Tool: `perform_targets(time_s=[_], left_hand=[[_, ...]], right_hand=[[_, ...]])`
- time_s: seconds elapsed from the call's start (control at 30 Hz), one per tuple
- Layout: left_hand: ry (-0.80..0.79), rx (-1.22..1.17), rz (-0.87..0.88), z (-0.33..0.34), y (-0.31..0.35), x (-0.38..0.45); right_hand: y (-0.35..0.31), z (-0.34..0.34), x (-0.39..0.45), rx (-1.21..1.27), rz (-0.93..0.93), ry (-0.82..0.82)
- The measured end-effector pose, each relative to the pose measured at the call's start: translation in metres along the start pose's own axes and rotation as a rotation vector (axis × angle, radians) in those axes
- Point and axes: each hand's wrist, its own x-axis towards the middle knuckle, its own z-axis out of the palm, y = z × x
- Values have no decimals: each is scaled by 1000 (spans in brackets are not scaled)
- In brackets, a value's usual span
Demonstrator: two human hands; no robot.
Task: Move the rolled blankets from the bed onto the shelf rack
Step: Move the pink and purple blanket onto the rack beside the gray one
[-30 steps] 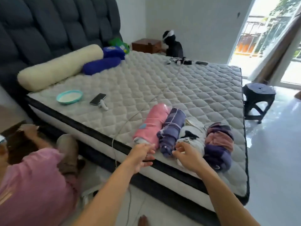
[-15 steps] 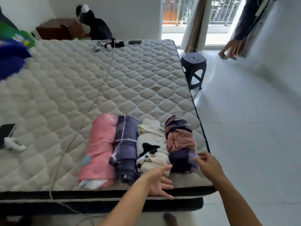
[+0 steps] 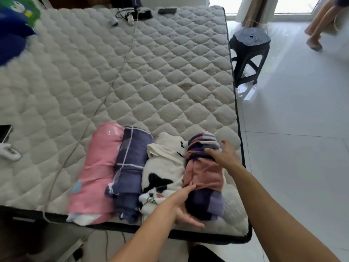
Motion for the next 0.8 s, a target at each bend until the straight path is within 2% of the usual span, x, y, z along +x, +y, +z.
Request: perform_targets(time_s=[0.07, 0.2, 0.3, 0.5, 0.8], left_hand=[[10, -18, -24, -1, 4, 6], [29, -39, -42, -5, 7, 13], [56, -29, -39, -5, 6, 18], [115, -53, -21, -2, 0, 20], [203, -76, 88, 16, -28, 4]], right_hand=[[-6, 7, 20, -49, -41, -21], [2, 27, 45, -157, -9, -112], [4, 27, 44, -169, -1, -76], [11, 17, 41, -209, -108, -45], [19, -10, -10, -87, -206, 35]])
